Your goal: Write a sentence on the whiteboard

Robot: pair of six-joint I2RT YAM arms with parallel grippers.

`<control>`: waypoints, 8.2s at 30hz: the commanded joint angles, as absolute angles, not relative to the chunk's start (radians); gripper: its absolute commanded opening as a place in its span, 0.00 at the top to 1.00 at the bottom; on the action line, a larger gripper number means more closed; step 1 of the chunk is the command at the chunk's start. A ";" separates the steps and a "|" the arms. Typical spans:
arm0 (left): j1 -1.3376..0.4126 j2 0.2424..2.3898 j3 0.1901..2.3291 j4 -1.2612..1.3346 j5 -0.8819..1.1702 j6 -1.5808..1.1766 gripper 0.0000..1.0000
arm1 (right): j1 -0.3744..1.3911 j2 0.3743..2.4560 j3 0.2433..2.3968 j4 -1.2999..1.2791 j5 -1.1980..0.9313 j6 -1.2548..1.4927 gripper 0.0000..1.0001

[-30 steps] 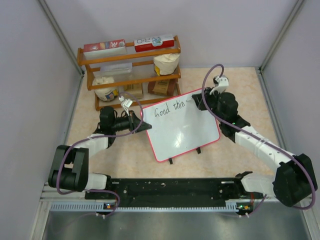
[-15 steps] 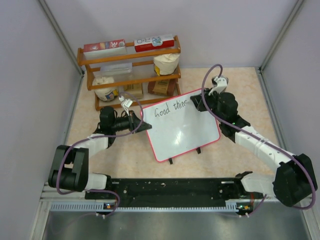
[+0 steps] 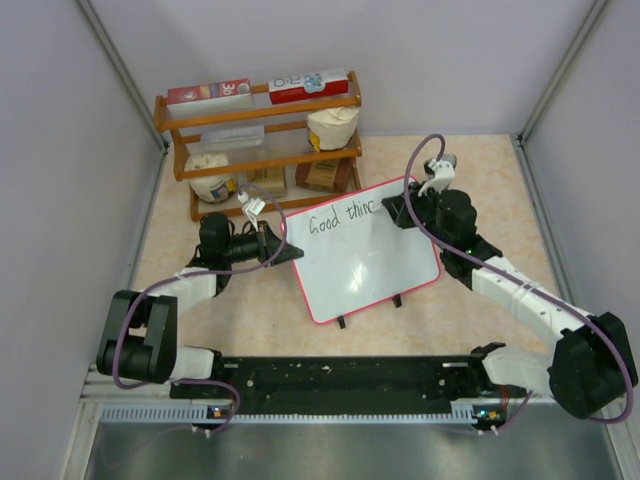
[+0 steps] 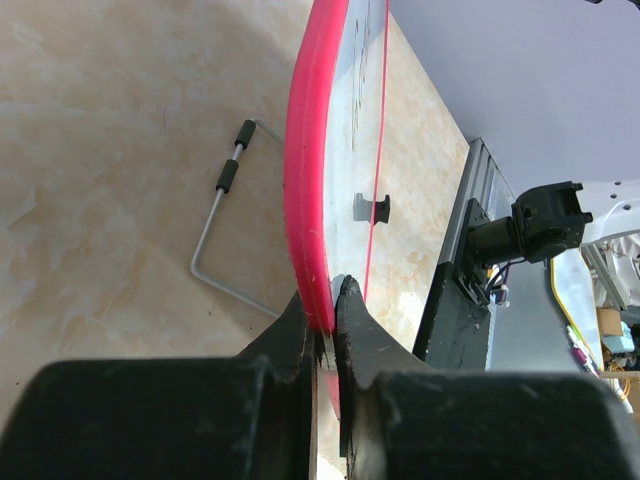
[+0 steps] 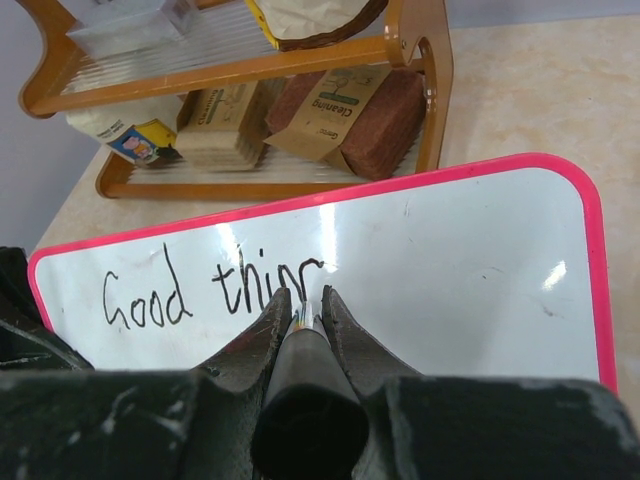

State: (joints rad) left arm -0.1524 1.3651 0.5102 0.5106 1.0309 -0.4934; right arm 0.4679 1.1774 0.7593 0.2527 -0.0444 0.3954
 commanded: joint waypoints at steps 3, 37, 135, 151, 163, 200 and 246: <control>-0.195 1.382 0.457 0.417 1.011 -0.252 1.00 | 0.459 1.172 0.790 0.258 0.024 0.380 1.00; -0.196 1.381 0.459 0.414 1.009 -0.250 1.00 | 0.457 1.152 0.739 0.235 0.005 0.377 1.00; -0.196 1.387 0.462 0.411 1.008 -0.250 1.00 | 0.442 1.189 0.776 0.249 0.005 0.397 1.00; -0.196 1.384 0.460 0.411 1.006 -0.250 1.00 | 0.442 1.164 0.749 0.203 0.060 0.385 1.00; -0.196 1.384 0.460 0.411 1.006 -0.250 1.00 | 0.442 1.146 0.716 0.212 0.017 0.383 1.00; -0.198 1.387 0.462 0.408 1.005 -0.249 1.00 | 0.442 0.913 0.738 0.166 -0.061 0.382 1.00; -0.206 1.367 0.456 0.399 0.989 -0.244 1.00 | 0.765 1.060 0.733 0.317 -0.031 0.291 1.00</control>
State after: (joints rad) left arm -0.1650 1.3487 0.5095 0.5007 1.0203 -0.4843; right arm 0.7136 1.0340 0.7013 0.2119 -0.0635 0.3134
